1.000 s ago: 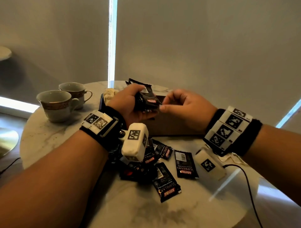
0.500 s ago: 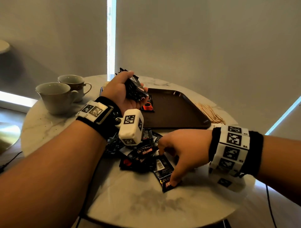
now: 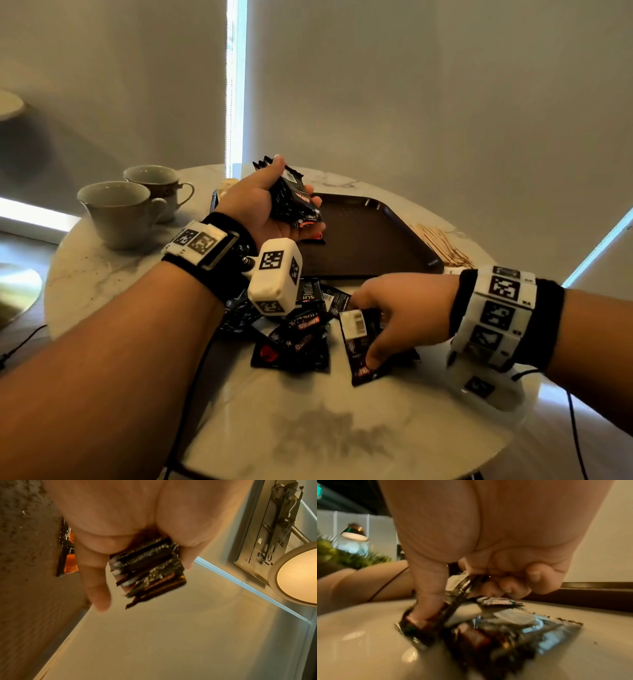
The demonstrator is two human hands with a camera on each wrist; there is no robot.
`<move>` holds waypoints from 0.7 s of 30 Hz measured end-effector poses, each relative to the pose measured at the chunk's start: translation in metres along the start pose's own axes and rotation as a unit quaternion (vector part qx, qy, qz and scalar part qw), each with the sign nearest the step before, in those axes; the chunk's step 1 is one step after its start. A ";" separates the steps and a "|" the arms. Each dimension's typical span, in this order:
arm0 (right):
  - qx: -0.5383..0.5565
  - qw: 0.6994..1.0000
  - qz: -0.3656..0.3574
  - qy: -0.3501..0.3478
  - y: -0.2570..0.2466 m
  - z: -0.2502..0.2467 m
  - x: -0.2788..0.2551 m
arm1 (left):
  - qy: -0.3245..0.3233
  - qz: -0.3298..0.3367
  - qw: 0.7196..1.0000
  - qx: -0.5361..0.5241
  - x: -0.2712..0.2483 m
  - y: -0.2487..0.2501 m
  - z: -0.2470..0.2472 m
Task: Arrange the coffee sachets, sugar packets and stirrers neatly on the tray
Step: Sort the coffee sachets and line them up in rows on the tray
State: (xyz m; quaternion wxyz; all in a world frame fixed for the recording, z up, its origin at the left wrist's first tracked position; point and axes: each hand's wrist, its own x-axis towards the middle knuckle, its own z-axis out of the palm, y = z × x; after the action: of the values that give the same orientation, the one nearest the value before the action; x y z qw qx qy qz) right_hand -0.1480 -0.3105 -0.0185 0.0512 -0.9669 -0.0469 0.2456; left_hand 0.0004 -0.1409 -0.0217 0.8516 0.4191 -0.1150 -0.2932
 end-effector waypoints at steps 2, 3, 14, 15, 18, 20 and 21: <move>0.042 0.999 -0.006 0.014 0.009 -0.011 0.000 | -0.016 -0.001 1.000 0.011 -0.002 0.001 0.002; 0.061 0.998 -0.008 0.027 0.014 -0.018 0.000 | -0.014 0.000 1.000 0.019 -0.003 0.000 0.004; 0.380 0.886 -0.109 0.244 0.021 -0.080 -0.001 | -0.169 -0.078 0.981 0.054 -0.012 -0.006 0.006; 0.371 0.884 -0.107 0.263 0.017 -0.080 0.004 | -0.186 -0.084 0.977 0.057 -0.013 -0.006 0.006; 0.361 0.872 -0.080 0.321 0.007 -0.076 0.019 | -0.213 -0.093 0.971 0.054 -0.017 -0.008 0.005; 0.320 0.875 -0.056 0.360 0.003 -0.071 0.026 | -0.216 -0.090 0.969 0.076 -0.020 -0.008 0.007; 0.286 0.874 -0.045 0.389 0.003 -0.070 0.026 | -0.208 -0.086 0.970 0.088 -0.020 -0.007 0.009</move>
State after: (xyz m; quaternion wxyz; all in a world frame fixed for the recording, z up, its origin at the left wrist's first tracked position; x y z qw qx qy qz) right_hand -0.0910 -0.3155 0.0302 0.3507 -0.9243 0.0052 -0.1507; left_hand -0.0221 -0.1384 -0.0210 0.7404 0.4300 -0.2787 -0.4350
